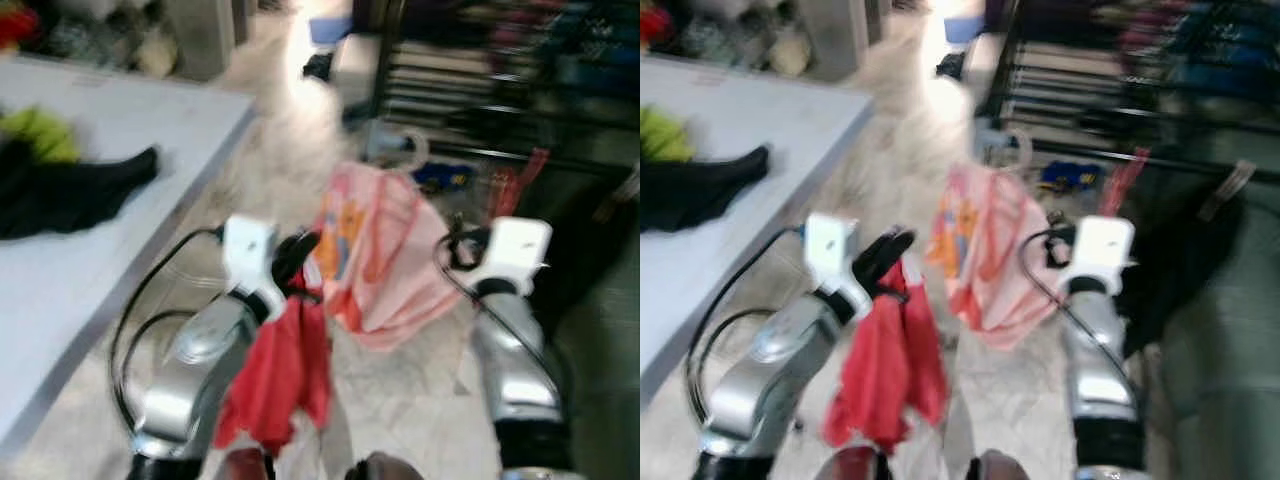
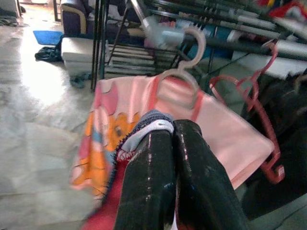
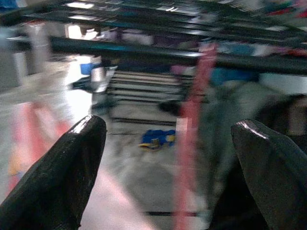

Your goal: Hang hanger

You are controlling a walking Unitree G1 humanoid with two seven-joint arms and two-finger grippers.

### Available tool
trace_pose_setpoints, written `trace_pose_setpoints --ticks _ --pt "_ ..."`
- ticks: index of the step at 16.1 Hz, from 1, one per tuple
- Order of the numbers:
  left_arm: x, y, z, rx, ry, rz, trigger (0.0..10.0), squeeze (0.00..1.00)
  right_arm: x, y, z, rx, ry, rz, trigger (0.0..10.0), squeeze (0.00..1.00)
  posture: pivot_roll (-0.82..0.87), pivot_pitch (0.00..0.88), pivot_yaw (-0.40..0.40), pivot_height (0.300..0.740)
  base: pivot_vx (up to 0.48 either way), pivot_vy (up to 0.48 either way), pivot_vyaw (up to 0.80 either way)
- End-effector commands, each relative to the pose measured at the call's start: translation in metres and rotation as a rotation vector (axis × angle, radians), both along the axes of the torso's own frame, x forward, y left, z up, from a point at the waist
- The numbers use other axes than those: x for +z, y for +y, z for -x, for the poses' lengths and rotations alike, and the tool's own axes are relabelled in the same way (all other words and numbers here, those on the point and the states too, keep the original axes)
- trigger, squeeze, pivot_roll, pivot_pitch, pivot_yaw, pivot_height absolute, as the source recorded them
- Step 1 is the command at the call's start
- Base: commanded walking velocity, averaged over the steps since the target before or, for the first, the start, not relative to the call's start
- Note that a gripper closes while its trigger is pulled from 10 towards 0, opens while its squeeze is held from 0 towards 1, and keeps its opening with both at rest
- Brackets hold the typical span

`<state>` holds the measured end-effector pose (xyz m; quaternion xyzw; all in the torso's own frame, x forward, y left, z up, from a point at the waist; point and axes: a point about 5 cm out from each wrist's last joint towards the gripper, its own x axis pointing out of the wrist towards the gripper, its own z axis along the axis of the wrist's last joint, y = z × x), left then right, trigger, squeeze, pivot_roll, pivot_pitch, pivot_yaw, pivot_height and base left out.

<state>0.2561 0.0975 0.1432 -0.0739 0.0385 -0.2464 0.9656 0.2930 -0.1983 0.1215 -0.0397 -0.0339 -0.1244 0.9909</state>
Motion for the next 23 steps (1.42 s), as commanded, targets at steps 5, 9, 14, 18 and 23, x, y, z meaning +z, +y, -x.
trace_pose_setpoints --ticks 5,9,14,18,23 --pt "-0.007 0.033 0.002 0.104 -0.033 -0.057 10.0 0.0 -0.007 -0.007 0.012 -0.051 0.02 0.018 10.0 0.0 0.02 0.051 0.002 0.74 0.124 0.133 -0.09" --pt "0.004 0.029 -0.007 0.077 -0.089 -0.058 10.0 0.0 -0.011 -0.022 0.003 -0.111 0.072 0.058 10.0 0.0 0.02 0.052 0.002 0.74 0.321 0.356 -0.1" --pt "0.004 0.028 -0.005 0.072 -0.085 -0.034 10.0 0.0 -0.018 -0.025 0.003 -0.099 0.103 0.052 10.0 0.0 0.02 0.056 -0.005 0.74 0.332 0.347 -0.52" --pt "0.004 0.024 -0.005 0.055 -0.093 -0.036 10.0 0.0 -0.02 -0.023 0.003 -0.107 0.114 0.079 10.0 0.0 0.02 0.059 -0.006 0.74 0.42 0.087 0.0" --pt "0.003 0.018 -0.003 0.051 -0.075 -0.023 10.0 0.0 -0.021 -0.03 0.004 -0.152 0.131 0.117 10.0 0.0 0.02 0.065 -0.006 0.74 0.161 0.0 0.0"
